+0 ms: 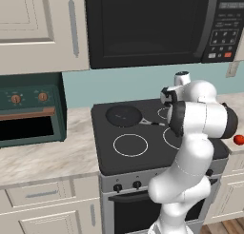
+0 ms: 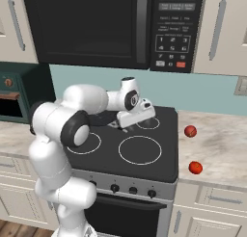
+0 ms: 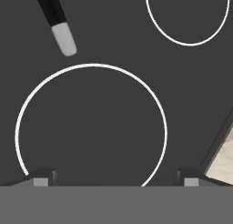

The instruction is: Place the pan on the rear left burner on the stove. Then place the tomato and the onion in the pan and turn on the rear left burner.

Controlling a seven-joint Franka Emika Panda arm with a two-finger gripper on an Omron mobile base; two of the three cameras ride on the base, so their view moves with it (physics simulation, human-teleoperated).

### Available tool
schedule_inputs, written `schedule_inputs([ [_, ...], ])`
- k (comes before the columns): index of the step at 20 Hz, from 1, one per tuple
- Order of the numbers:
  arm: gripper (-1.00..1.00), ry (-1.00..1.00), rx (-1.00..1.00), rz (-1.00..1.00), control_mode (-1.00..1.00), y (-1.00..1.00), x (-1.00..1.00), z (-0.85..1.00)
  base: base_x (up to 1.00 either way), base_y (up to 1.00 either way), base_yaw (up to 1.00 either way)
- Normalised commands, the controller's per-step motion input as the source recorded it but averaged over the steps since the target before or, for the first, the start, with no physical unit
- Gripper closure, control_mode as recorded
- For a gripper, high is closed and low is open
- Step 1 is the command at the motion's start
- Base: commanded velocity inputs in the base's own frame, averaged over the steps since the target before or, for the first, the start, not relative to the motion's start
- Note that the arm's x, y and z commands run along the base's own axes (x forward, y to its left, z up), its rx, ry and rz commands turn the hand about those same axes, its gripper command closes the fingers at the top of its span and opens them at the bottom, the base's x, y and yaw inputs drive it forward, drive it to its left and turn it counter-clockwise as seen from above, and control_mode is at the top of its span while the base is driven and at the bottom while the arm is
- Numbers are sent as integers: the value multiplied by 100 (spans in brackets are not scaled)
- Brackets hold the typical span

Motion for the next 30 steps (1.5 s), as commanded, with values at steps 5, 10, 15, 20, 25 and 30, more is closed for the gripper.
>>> schedule_inputs([
  [5,-100,0,3,-14,-100,-49,0,0,0,0,0],
  [10,-100,0,3,-15,-100,-51,0,0,0,0,0],
  [15,-100,0,3,-16,-100,-50,0,0,0,0,0],
  [20,-100,0,3,-16,-100,-50,0,0,0,0,0],
  [25,-100,0,4,-13,-100,-41,0,0,0,0,0],
  [30,-100,-4,1,-7,-100,-26,9,0,0,0,0],
])
